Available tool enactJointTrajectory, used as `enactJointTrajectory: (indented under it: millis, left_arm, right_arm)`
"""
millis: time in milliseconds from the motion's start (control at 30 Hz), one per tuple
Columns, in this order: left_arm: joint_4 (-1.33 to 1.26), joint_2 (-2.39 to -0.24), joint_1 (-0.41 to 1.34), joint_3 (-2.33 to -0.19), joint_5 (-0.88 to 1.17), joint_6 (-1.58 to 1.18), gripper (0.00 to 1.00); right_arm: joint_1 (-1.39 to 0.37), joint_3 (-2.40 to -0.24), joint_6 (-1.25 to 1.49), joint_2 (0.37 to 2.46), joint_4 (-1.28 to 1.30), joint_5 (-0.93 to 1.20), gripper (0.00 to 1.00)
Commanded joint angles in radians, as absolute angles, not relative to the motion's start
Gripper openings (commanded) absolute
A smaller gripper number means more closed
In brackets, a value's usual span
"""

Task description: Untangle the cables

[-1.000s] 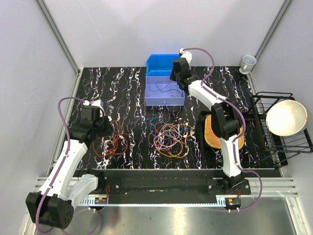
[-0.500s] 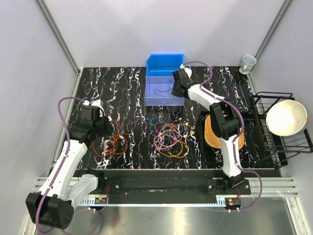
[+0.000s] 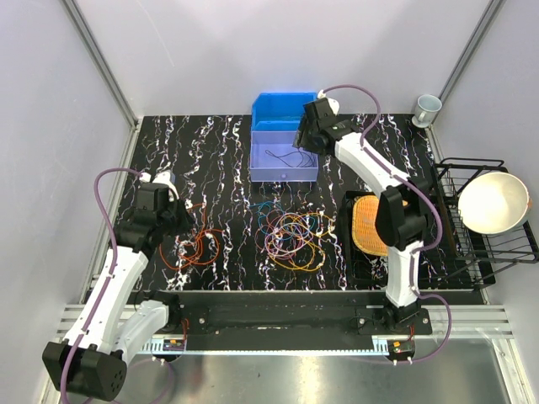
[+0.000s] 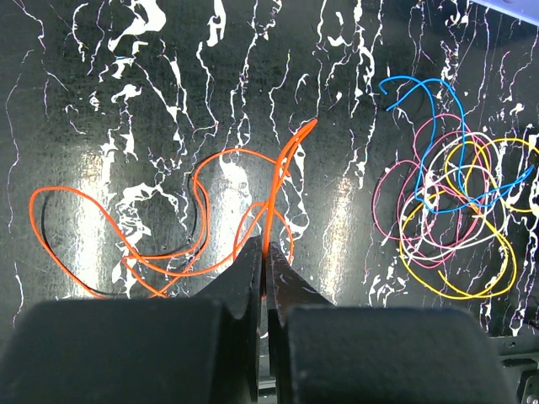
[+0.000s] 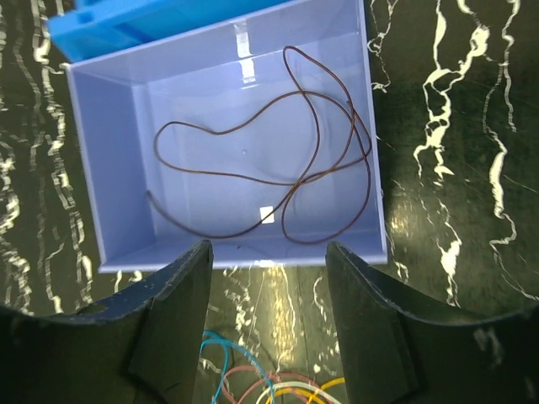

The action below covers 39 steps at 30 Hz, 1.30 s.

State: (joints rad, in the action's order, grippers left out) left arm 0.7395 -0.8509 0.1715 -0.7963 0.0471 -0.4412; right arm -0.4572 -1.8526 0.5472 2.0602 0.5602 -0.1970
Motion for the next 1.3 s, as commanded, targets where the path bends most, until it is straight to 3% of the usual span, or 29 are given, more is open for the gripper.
enactJointTrajectory:
  millis: [0, 167, 600, 833, 1267]
  left_arm:
    - [0.701, -0.831, 0.175, -0.805, 0.026, -0.436, 0.00]
    - [0.701, -0.830, 0.176, -0.805, 0.020, -0.436, 0.00]
    - [0.703, -0.883, 0.175, -0.922, 0.107, -0.443, 0.00]
    - [0.637, -1.035, 0.187, -1.078, 0.538, -0.382, 0.00]
    - [0.534, -1.074, 0.256, -1.138, 0.793, -0.337, 0.00]
  right_arm:
    - [-0.457, -1.844, 0.549, 1.933, 0.601, -0.184, 0.63]
    - [-0.465, -1.773, 0.564, 1.865, 0.566, -0.030, 0.63]
    - [-0.554, -1.304, 0.529, 1.517, 0.239, 0.189, 0.64]
    - [-0.560, -1.094, 0.569, 1.325, -0.046, 0.348, 0.66]
    - [-0.568, -1.112, 0.569, 1.371, -0.179, 0.676, 0.68]
